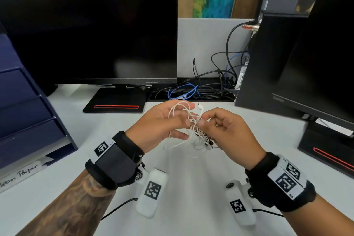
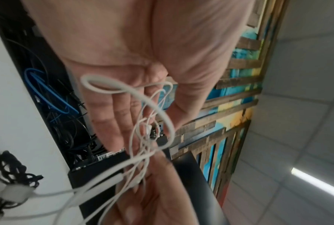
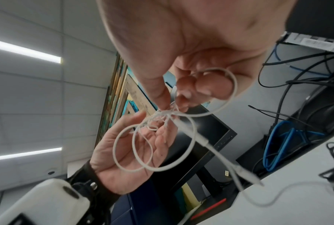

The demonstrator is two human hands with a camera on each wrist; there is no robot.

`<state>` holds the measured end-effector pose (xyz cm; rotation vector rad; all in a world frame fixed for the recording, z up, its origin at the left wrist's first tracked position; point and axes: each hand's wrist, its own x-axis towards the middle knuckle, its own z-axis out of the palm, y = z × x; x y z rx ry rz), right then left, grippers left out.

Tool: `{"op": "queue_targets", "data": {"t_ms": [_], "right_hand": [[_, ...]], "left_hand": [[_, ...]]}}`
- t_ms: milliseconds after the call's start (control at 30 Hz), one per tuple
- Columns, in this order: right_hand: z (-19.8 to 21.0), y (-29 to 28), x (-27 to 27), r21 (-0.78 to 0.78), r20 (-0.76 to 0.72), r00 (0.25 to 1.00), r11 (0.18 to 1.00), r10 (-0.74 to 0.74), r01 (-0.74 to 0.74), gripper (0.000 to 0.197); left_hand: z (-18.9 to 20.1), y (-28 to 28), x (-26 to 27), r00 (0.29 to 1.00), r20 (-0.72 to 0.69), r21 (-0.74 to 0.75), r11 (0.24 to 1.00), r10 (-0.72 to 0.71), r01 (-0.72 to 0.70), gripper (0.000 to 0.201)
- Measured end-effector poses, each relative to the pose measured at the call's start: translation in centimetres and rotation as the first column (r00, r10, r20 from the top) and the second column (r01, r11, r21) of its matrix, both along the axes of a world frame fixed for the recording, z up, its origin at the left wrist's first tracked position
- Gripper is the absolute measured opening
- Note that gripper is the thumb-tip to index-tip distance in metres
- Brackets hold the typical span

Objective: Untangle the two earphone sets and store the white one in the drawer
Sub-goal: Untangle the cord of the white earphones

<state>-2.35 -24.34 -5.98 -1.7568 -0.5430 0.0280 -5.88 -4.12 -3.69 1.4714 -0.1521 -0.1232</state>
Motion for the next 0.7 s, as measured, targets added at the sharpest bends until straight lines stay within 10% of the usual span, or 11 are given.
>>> {"op": "queue_targets", "data": {"t_ms": [333,700], "right_hand": [[-0.19,0.11,-0.42,-0.010,0.137,0.990,1.000,0.020,-0.019,0.014],[-0.20,0.17,-0.01,0.129,-0.065,0.992,0.987,0.105,-0.096,0.024]], "left_hand": [[-1.01,-0.82,0.03,0.975,0.210,0.280,0.950,0.077,-0.135,0.008],[-1.13,-1.16,-0.03,0.980,0.191,0.312,0.943,0.059,-0.118,0.014]]}}
